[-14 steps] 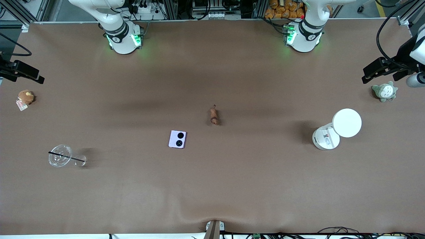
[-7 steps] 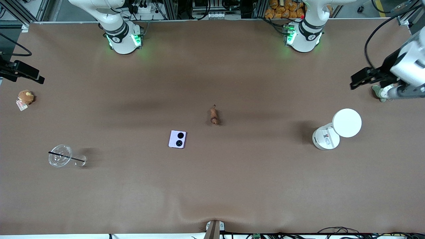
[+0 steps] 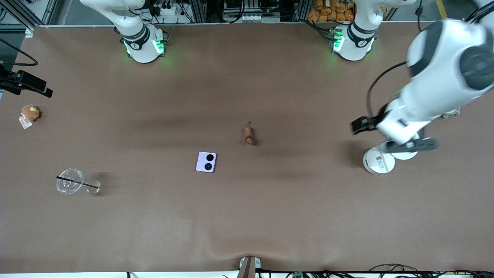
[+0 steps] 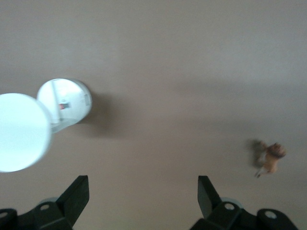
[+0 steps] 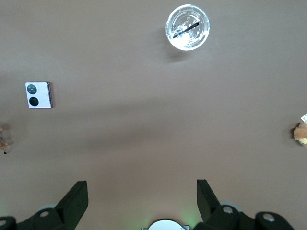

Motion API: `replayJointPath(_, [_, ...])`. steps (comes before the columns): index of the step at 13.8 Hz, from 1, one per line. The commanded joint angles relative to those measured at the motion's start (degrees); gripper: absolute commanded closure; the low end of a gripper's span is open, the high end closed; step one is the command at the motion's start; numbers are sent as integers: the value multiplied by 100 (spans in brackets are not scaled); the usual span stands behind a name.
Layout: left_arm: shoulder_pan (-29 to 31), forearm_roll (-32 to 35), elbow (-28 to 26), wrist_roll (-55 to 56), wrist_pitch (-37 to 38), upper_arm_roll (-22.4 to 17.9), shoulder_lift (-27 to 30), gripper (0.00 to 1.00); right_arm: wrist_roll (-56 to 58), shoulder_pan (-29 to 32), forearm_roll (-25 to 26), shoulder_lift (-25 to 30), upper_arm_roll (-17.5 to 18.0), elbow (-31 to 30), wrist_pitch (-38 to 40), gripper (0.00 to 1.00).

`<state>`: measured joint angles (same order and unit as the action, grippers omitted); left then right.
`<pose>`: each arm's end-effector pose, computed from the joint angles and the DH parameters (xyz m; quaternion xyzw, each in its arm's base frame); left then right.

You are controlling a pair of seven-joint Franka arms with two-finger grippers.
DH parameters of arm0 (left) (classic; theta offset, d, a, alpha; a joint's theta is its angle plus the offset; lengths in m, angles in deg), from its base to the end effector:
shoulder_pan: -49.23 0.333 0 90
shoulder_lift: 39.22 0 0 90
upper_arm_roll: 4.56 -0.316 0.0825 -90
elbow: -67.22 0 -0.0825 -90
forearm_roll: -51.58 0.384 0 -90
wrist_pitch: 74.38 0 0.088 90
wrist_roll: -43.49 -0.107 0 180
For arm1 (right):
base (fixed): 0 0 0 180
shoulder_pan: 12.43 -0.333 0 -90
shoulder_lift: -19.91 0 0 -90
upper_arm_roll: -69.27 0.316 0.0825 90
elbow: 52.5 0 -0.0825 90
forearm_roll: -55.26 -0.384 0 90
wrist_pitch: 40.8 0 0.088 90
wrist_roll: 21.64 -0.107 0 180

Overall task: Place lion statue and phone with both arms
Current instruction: 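Reach the left gripper over the brown lion statue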

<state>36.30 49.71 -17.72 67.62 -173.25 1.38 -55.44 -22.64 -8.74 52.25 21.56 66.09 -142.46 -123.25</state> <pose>0.6105 -0.2036 0.5106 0.9981 0.0504 -0.0291 0.0214 0.5283 -0.0579 0.6298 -0.9961 0.0663 0.0497 0.0296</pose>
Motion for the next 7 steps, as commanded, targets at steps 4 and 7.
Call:
replayJointPath(4, [-744,-24,408,1381,-737,-23,-750,0,-6,246,2,37,28,-39,19,0])
replayJointPath(7, [-1342,-7,417,2217,-1343,-59,-1154,0,-24,132,2,-217,54,-48,18,0])
